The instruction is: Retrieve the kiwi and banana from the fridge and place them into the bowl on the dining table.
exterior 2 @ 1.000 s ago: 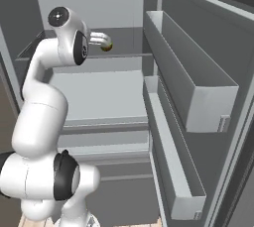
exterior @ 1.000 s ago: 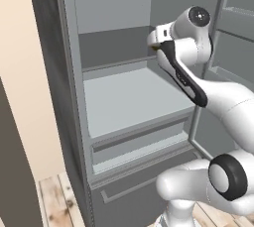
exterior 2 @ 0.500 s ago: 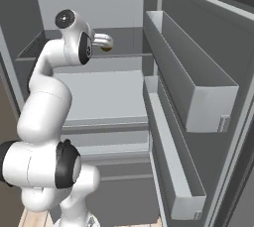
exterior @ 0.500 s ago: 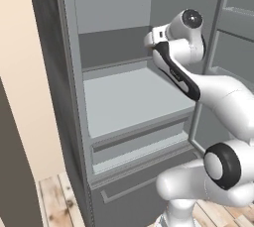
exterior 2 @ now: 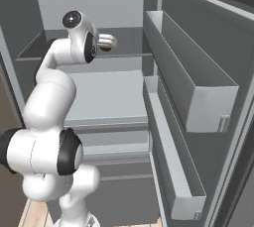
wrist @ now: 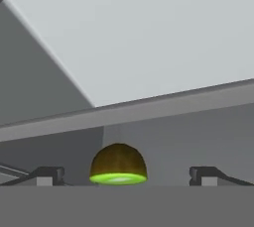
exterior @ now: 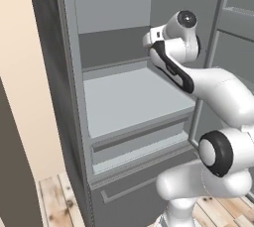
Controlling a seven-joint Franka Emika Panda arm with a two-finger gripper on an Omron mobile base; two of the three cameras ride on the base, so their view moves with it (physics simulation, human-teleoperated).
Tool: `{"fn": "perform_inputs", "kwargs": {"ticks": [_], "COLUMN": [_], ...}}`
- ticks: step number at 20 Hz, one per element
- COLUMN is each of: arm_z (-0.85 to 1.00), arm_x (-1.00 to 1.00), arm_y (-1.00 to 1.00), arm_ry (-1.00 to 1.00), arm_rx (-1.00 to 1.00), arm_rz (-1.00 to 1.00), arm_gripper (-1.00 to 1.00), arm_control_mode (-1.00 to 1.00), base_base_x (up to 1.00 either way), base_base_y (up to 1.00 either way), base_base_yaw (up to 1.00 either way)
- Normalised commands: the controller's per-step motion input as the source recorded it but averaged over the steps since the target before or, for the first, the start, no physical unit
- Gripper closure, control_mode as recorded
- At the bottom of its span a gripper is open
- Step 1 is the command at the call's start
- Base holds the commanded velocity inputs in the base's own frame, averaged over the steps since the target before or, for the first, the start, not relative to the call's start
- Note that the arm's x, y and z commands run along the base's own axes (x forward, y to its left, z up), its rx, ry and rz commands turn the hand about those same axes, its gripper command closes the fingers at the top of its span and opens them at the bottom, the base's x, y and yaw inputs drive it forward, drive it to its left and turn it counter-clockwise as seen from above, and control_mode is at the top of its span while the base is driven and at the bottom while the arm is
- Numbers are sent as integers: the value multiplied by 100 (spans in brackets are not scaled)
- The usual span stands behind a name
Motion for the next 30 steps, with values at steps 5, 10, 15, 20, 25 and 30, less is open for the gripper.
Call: {"fn": "perform_inputs", "kwargs": {"ticks": [5,10,15,20,25,30], "arm_z": [-9,-6,-13,-20,-13,-7], "arm_x": [29,31,29,20,22,20], "arm_y": [-12,-1,0,0,0,0], "arm_ry": [3,2,3,6,2,0], "arm_rx": [-1,-1,-5,-7,-4,-2], "arm_rz": [0,0,0,0,0,0], "arm_gripper": [-100,-100,-100,-100,-100,-100], "arm_control_mode": [-100,-100,-100,-100,-100,-100], "base_base_x": [0,0,0,0,0,0], "base_base_y": [0,0,0,0,0,0], "base_base_yaw": [0,0,0,0,0,0]}}
